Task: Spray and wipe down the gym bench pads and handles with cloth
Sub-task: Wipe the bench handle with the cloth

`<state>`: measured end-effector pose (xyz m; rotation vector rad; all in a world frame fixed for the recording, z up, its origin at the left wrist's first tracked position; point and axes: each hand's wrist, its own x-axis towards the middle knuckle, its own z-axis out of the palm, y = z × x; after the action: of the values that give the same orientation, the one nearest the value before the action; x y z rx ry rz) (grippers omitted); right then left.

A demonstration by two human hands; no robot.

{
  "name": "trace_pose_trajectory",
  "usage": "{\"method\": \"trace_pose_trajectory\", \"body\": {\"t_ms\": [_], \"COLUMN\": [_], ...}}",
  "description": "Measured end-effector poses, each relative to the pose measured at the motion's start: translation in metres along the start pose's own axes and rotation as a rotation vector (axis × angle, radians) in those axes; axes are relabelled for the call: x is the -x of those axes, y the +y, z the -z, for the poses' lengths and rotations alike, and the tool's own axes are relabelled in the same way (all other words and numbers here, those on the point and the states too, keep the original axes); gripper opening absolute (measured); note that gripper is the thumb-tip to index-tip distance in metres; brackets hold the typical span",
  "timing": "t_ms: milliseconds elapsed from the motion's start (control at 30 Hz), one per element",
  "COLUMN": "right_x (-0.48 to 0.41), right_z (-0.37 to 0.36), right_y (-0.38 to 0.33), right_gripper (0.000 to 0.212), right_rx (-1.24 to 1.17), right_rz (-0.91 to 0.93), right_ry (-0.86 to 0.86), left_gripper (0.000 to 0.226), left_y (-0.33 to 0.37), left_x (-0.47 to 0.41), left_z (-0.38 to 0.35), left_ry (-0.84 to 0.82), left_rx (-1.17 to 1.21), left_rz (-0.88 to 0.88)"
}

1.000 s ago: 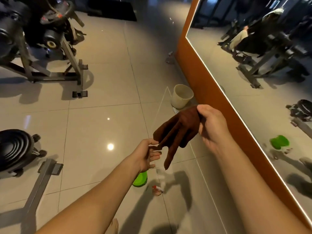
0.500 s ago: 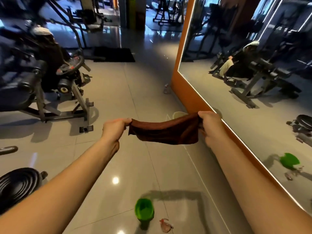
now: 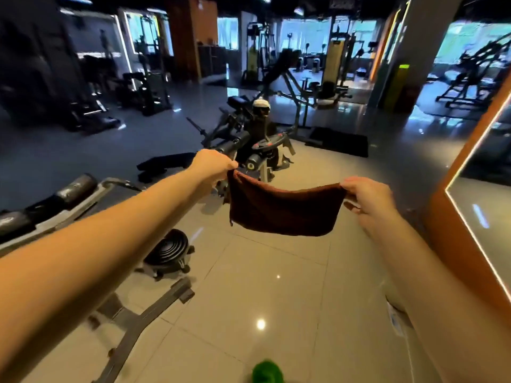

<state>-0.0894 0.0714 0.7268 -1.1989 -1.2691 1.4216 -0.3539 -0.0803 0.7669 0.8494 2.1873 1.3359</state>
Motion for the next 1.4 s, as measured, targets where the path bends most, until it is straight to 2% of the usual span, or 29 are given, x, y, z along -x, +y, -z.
{"method": "trace_pose_trajectory", "body": {"t_ms": [67,133,167,267,367,433,533,633,700,833,933,1000,1100,1167,1200,1233,1300,1333,1400], "right_x": [0.011,0.023,0.029,0.047,0.064,0.076,0.101,0.132,0.149,0.169,0.184,0.198,0.212,0.22,0.224,0.226,0.232,0.234,0.232], "right_z": [-0.015,-0.033,-0.043,-0.075,-0.111,-0.136,-0.177,-0.215,-0.235,-0.276,-0.311,-0.331,-0.356,-0.369,-0.375,-0.383,-0.399,-0.407,-0.425], "right_y": [0.003,0.006,0.009,0.017,0.028,0.034,0.04,0.036,0.029,0.019,0.016,0.016,0.022,0.028,0.031,0.035,0.042,0.045,0.053], "right_gripper": [0.016,0.018,0.019,0.021,0.018,0.021,0.03,0.028,0.024,0.006,0.011,0.015,0.019,0.03,0.028,0.022,0.019,0.019,0.018], "right_rx": [0.039,0.063,0.072,0.097,0.176,0.303,0.584,0.685,0.663,0.692,0.776,0.802,0.725,0.596,0.513,0.432,0.344,0.345,0.34], "right_rz": [0.022,0.03,0.027,0.019,0.074,0.155,0.237,0.268,0.287,0.351,0.458,0.496,0.432,0.314,0.239,0.16,0.052,0.048,0.045], "right_ry": [-0.09,-0.149,-0.171,-0.252,-0.358,-0.486,-0.773,-0.926,-1.014,-1.163,-1.153,-1.164,-1.259,-1.321,-1.335,-1.34,-1.339,-1.329,-1.319], "left_gripper": [0.014,0.019,0.024,0.006,0.013,0.014,0.015,0.021,0.02,0.012,0.022,0.021,0.021,0.034,0.038,0.038,0.021,0.013,0.015], "left_y": [-0.011,-0.027,-0.036,-0.065,-0.102,-0.124,-0.151,-0.168,-0.175,-0.193,-0.212,-0.222,-0.241,-0.257,-0.263,-0.267,-0.275,-0.278,-0.284], "left_x": [0.02,0.04,0.05,0.076,0.096,0.106,0.117,0.127,0.136,0.155,0.165,0.173,0.179,0.18,0.18,0.18,0.179,0.177,0.17], "left_z": [0.024,0.051,0.064,0.097,0.125,0.147,0.191,0.24,0.272,0.333,0.367,0.379,0.397,0.408,0.413,0.417,0.421,0.423,0.426], "left_ry": [-0.003,-0.043,-0.074,-0.086,-0.058,-0.039,-0.019,-0.014,-0.038,-0.051,0.046,0.076,0.147,0.199,0.227,0.25,0.277,0.288,0.338], "left_rx": [0.026,0.034,0.002,-0.173,-0.301,-0.357,-0.425,-0.455,-0.42,-0.204,-0.077,-0.013,0.105,0.158,0.184,0.212,0.264,0.271,0.256], "left_rz": [0.079,0.127,0.128,0.141,0.176,0.203,0.218,0.234,0.262,0.271,0.288,0.279,0.299,0.306,0.31,0.31,0.296,0.293,0.289]}}
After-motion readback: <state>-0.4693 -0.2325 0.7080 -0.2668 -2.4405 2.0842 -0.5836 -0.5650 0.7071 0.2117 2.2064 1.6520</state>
